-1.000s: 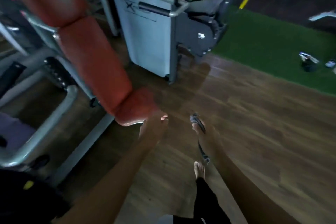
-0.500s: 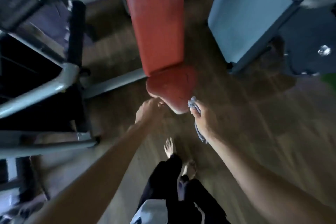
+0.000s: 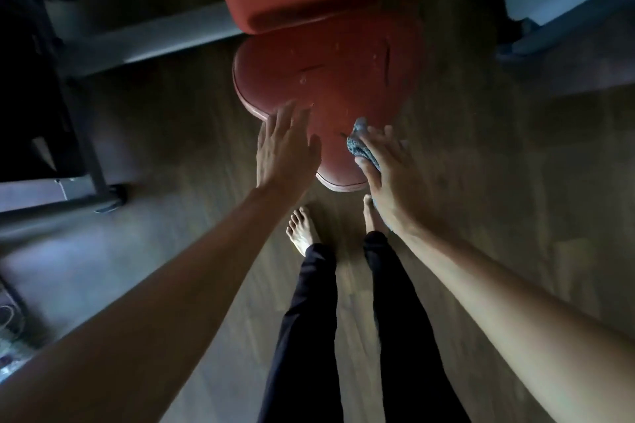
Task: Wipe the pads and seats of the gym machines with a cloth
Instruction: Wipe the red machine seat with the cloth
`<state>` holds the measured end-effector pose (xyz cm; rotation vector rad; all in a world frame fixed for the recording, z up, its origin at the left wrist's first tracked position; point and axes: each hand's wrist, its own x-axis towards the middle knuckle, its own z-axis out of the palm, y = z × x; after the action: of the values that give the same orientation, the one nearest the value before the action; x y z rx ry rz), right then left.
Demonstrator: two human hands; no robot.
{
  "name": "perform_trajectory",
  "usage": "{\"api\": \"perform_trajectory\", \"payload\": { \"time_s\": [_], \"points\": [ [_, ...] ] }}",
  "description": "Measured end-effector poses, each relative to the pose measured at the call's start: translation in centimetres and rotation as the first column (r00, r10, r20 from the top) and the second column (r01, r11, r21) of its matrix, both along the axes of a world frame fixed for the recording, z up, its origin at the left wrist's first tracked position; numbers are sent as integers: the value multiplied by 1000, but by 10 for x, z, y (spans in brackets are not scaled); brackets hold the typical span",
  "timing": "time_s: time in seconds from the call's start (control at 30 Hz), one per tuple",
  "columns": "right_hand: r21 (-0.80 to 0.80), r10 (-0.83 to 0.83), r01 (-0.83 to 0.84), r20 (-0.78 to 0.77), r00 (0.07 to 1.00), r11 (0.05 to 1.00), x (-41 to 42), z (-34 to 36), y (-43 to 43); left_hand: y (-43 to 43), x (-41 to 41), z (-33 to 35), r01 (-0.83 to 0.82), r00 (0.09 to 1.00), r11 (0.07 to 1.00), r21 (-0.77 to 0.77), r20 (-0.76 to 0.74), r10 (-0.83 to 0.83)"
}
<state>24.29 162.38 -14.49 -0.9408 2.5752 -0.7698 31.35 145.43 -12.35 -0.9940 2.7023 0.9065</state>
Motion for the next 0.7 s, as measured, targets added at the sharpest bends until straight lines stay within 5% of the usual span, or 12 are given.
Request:
{"api": "perform_trajectory", "payload": {
  "time_s": [0.1,0.33,0.5,0.7],
  "points": [
    [-4,64,-64,27,998,998,-1,-34,-1,1,-3,-43,-32,999,998,-45,-2,32],
    [161,203,-171,-206,957,972,5,-57,7,19,-1,-87,-131,991,991,-28,13,131],
    [133,152,-141,-83,985,981,-23,-64,-34,19,-2,-90,-142,989,990,-3,42,142],
    [282,227,-191,-100,969,940,15,-47,16,20,5,-85,-119,990,992,35,85,116]
  ]
}}
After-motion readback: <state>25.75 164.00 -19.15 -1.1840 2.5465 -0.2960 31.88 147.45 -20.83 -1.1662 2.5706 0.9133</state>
